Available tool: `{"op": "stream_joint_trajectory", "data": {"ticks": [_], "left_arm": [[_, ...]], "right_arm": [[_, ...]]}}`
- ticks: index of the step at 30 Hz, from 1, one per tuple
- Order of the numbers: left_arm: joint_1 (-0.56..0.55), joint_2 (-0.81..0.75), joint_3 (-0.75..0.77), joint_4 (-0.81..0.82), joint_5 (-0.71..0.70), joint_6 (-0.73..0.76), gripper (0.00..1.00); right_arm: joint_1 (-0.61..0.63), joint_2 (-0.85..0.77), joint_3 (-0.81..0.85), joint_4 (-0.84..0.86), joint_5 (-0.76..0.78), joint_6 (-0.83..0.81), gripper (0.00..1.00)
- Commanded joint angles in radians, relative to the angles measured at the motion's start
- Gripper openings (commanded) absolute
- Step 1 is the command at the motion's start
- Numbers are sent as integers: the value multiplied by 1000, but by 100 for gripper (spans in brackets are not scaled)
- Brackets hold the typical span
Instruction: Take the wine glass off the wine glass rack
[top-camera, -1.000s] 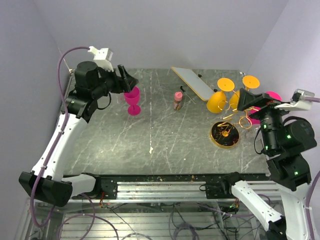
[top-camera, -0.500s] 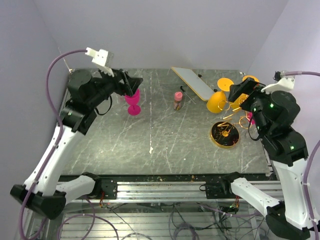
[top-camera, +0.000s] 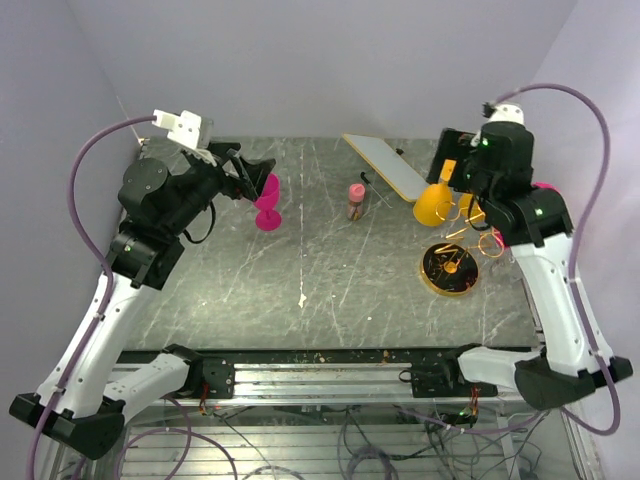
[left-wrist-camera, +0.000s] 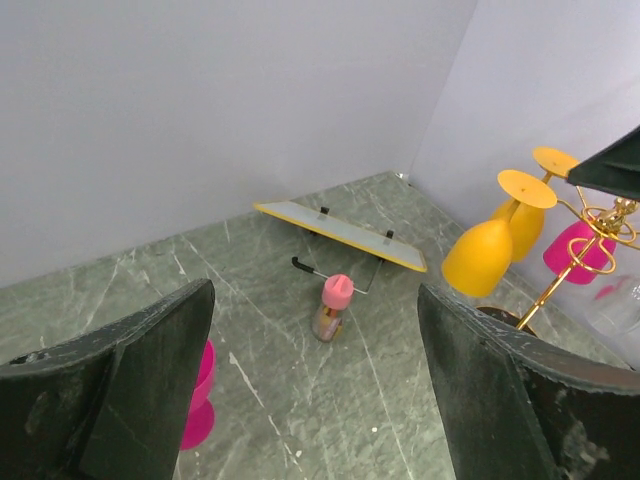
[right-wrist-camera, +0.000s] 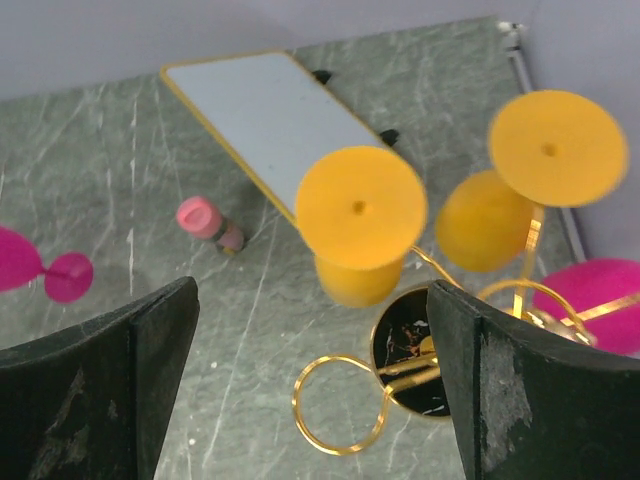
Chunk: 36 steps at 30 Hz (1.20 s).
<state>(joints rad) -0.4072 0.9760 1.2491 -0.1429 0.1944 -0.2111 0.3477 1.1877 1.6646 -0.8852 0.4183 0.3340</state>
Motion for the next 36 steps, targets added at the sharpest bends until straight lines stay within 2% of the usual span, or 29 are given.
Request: {"op": "stream_joint_trajectory", "data": {"ticks": [1,11,16,24,29,36], "left_arm": [[-21,-26,-9,39,-40,23,93],[-50,-47,-2,18,-92,34,93],[-55,-54,1,5,-130,43,94],[-57,-56,13,-17,-144,41,93],[-53,-50,6,-5,-144,38,91],[-47,-47,1,1,-141,36,89]], "right_arm": [[-1,70,55,-1,-162,-152,93],[1,211,129,1,-166,-251,73],[1,260,150,-36,-124,-255,67],[2,298,144,-55,-22,-287,62],[3,309,125,-54,-17,-305,62],[8,306,80,-29,14,-317,55]]}}
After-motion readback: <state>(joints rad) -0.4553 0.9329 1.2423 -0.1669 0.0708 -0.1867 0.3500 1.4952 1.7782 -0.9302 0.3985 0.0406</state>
